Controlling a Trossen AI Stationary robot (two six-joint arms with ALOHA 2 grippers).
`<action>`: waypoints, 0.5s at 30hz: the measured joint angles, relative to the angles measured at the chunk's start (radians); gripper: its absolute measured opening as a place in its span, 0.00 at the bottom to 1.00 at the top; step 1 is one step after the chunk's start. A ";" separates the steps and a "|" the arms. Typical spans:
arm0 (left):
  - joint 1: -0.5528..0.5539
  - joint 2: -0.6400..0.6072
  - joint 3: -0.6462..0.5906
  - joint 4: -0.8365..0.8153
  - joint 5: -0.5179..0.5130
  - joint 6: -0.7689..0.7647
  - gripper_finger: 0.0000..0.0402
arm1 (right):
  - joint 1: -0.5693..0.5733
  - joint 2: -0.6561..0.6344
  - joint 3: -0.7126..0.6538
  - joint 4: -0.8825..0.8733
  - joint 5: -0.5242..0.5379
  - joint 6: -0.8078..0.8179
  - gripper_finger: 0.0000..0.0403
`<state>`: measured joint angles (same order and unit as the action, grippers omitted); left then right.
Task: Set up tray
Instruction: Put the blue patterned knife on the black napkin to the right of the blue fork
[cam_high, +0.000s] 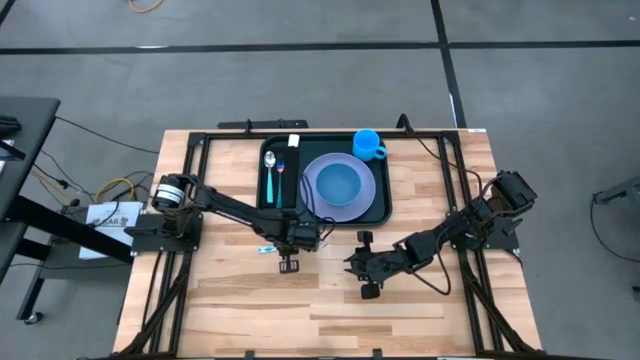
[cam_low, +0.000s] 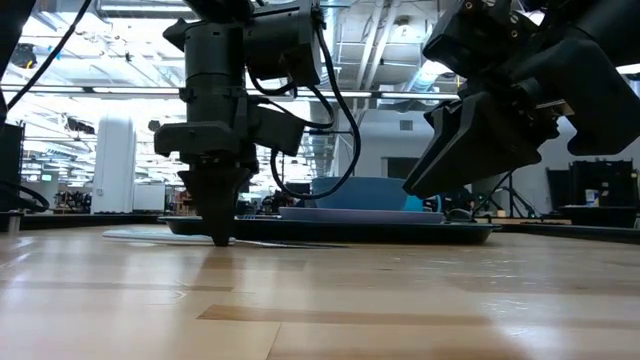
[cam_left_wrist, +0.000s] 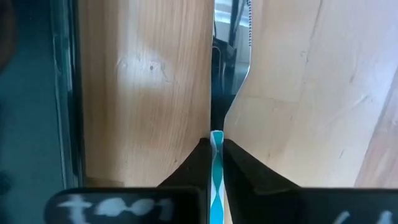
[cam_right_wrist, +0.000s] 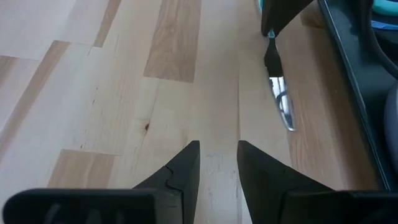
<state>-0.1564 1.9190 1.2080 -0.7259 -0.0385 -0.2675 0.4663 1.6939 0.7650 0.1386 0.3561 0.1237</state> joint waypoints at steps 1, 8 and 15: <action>0.000 0.002 0.009 -0.013 0.001 -0.012 0.02 | 0.002 0.000 0.000 -0.001 0.000 0.000 0.25; -0.008 0.005 0.086 -0.083 0.012 -0.063 0.01 | 0.019 0.000 0.000 -0.005 0.002 -0.019 0.25; -0.044 0.002 0.146 -0.191 0.008 -0.096 0.01 | 0.025 0.000 0.000 -0.020 0.004 -0.019 0.25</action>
<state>-0.2006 1.9213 1.3536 -0.9164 -0.0307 -0.3636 0.4915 1.6939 0.7650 0.1188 0.3603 0.1043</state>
